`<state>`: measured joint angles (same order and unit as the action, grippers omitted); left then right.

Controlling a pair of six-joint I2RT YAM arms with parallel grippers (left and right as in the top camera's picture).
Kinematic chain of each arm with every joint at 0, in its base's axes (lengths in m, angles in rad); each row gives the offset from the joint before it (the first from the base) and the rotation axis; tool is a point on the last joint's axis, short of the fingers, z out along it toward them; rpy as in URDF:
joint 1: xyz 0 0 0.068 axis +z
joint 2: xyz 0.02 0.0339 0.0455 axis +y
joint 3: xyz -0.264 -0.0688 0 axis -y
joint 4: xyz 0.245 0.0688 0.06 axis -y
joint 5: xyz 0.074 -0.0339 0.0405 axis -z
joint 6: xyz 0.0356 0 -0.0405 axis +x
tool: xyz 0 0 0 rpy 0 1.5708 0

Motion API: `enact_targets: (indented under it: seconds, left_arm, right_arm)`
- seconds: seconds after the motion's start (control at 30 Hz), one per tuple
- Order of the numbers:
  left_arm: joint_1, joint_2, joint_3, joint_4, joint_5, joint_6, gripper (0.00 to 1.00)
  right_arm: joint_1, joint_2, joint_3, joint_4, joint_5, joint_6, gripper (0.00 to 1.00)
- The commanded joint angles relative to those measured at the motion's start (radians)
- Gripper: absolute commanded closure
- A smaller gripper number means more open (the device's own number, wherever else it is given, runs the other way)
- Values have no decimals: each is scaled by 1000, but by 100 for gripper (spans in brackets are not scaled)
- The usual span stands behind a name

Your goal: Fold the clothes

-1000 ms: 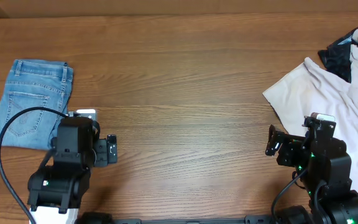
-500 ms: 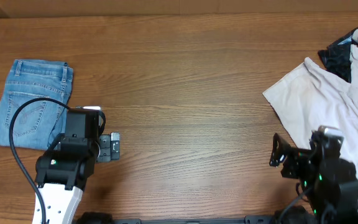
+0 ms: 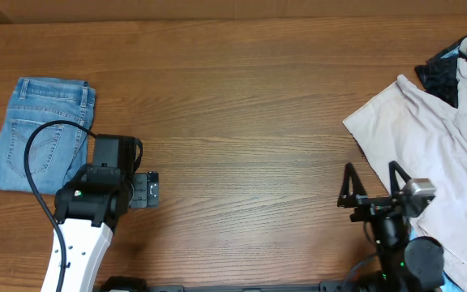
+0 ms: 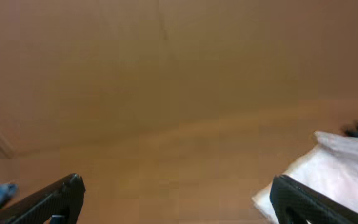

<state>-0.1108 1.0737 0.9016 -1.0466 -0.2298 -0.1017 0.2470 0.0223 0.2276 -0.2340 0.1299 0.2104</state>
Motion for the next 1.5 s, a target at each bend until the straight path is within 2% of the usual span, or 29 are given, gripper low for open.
enact_targets:
  seconds: [0.0, 0.2, 0.43, 1.47]
  left_arm:
    - [-1, 19, -8, 3, -13, -11, 0]
    - [-1, 29, -8, 4, -13, -11, 0]
    - [-1, 31, -8, 4, -13, -11, 0]
    - [-1, 32, -8, 5, -13, -11, 0]
  right_arm:
    - [24, -19, -89, 135, -18, -75, 0]
    - [-7, -19, -222, 350, -16, -112, 0]
    - [-24, -19, -220, 153, -35, -175, 0]
    - [-23, -19, -220, 157, -46, -196, 0]
